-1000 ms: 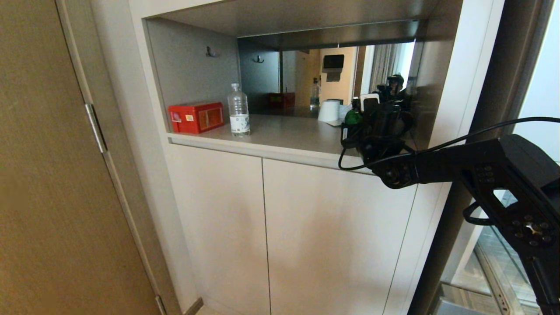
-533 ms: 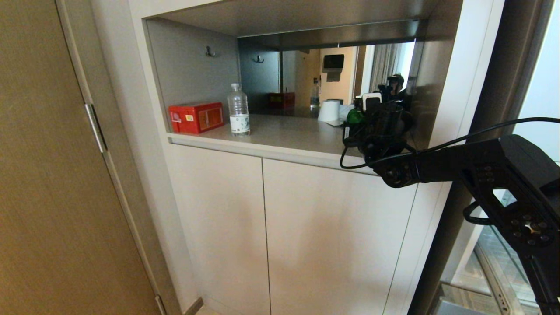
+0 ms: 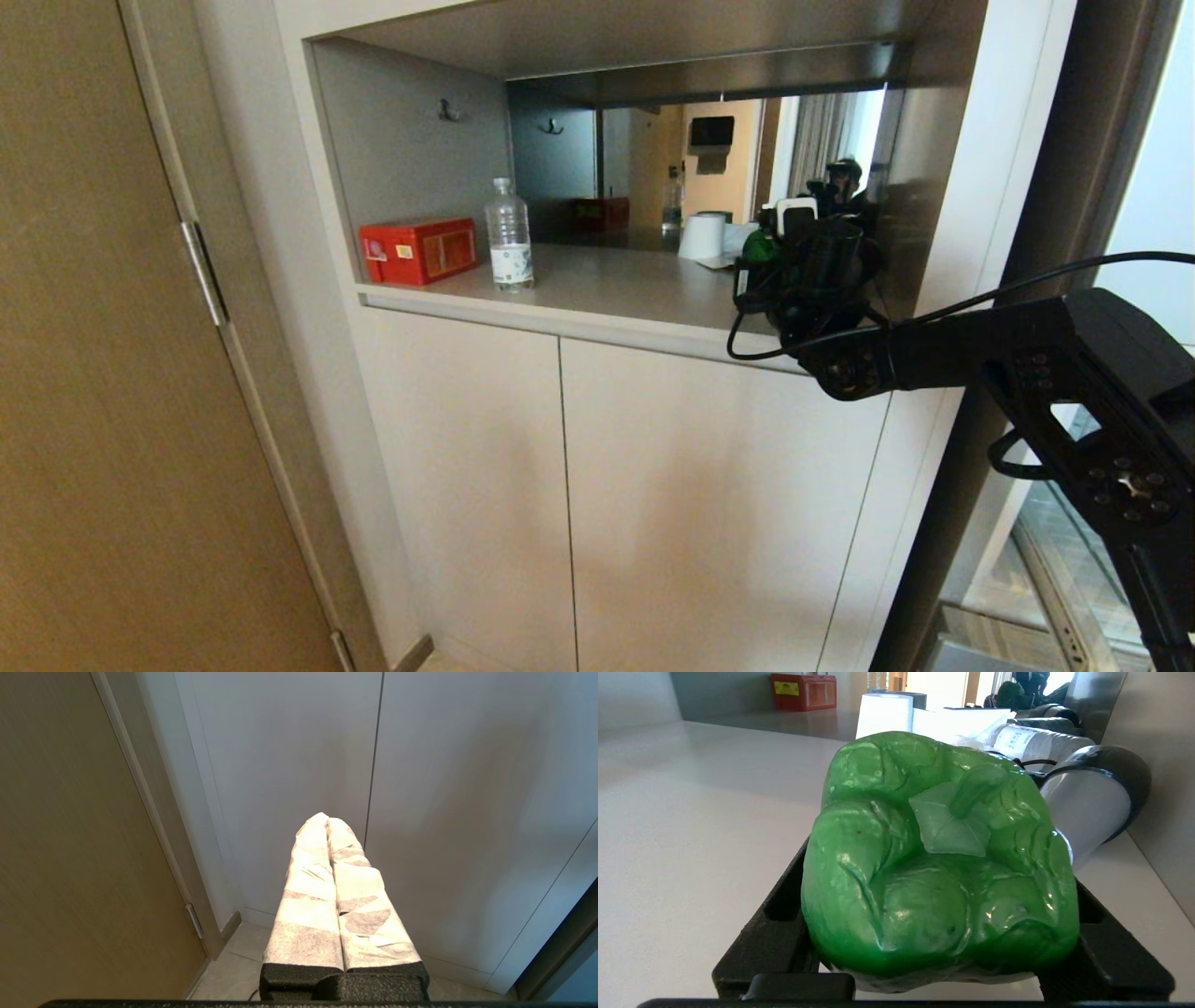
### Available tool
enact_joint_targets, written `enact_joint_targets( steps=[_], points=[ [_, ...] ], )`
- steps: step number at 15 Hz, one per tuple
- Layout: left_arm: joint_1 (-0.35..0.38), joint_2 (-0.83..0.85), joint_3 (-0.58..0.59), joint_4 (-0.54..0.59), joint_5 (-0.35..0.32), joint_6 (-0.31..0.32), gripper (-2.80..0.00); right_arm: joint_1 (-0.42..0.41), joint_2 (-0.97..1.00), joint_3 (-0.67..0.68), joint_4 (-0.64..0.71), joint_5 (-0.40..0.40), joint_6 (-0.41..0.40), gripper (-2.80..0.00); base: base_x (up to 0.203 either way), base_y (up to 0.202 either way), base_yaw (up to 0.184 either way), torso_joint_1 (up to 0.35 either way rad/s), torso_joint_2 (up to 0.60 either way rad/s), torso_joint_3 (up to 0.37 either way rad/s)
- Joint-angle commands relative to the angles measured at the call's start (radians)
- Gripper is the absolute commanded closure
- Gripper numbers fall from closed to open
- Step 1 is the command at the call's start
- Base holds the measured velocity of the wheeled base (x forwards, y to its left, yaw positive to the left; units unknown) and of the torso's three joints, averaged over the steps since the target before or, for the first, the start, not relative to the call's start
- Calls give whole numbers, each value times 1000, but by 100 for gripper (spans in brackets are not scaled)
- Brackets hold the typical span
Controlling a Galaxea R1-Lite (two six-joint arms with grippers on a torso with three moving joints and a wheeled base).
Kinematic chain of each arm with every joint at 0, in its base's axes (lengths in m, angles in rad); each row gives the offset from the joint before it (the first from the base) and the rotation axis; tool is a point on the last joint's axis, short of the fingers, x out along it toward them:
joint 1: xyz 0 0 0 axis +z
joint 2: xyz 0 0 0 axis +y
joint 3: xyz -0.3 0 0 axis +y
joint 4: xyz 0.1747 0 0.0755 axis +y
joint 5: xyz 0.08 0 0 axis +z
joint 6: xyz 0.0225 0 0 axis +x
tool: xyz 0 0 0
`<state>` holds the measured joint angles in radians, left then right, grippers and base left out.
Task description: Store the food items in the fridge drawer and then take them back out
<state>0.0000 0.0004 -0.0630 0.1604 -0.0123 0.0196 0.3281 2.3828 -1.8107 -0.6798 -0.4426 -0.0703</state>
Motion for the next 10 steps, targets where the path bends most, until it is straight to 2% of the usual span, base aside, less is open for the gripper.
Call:
enact_joint_targets(
  steps=[1, 5, 10],
  points=[
    [1, -2, 0, 1, 0, 0, 0, -3, 1, -5, -4, -3, -3, 0, 0, 0, 0, 0, 0, 0],
    [0, -2, 0, 1, 0, 0, 0, -13, 41, -67, -4, -5, -20, 0, 0, 0, 0, 0, 0, 0],
    [0, -2, 0, 1, 0, 0, 0, -14, 47, -50, 0, -6, -32, 0, 0, 0, 0, 0, 0, 0]
  ],
)
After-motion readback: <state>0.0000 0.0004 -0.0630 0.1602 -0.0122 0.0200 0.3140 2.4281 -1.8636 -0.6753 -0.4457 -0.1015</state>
